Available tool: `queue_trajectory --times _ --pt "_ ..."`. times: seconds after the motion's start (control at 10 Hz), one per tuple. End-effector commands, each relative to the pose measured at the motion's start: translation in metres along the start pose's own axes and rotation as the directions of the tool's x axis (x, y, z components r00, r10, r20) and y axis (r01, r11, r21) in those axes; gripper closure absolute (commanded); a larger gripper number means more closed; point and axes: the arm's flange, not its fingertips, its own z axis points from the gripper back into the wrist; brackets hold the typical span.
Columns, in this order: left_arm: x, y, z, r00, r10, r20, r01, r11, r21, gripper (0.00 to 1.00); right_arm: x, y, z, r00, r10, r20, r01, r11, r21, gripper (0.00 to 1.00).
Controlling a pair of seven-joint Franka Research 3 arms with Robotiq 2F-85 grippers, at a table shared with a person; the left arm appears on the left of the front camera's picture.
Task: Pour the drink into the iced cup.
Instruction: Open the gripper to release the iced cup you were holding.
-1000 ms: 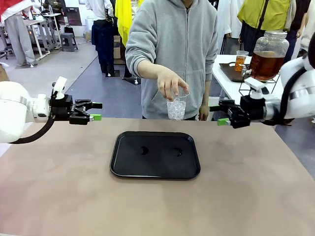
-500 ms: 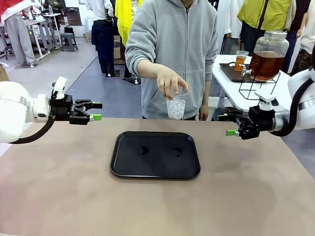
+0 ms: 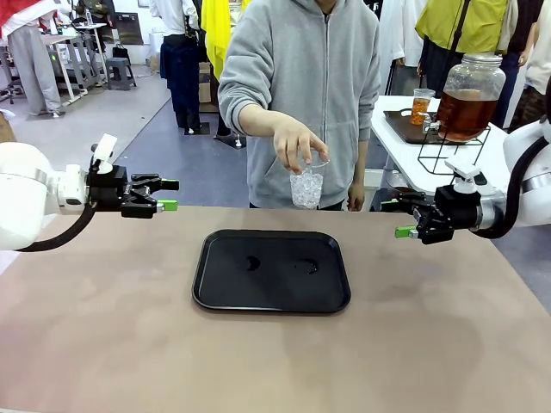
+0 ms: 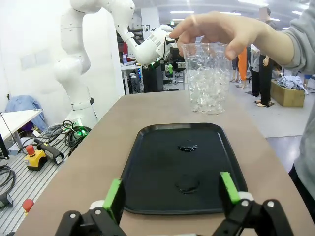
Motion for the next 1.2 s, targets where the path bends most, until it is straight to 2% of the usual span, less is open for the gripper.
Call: queue_trajectory --times 0.0,1.1 --pt "0.0027 0.0002 -0.0002 1.000 0.002 0.003 -0.002 1.000 -0.003 0.00 0.0054 -0.0010 -0.0019 1.000 -0.003 -0.009 0.003 1.000 0.000 0.00" --pt "0.0027 0.0002 -0.0002 1.000 0.002 0.003 -0.002 1.000 -0.003 0.00 0.0054 -0.0010 -0.0019 1.000 -0.003 -0.009 0.003 1.000 0.000 0.00"
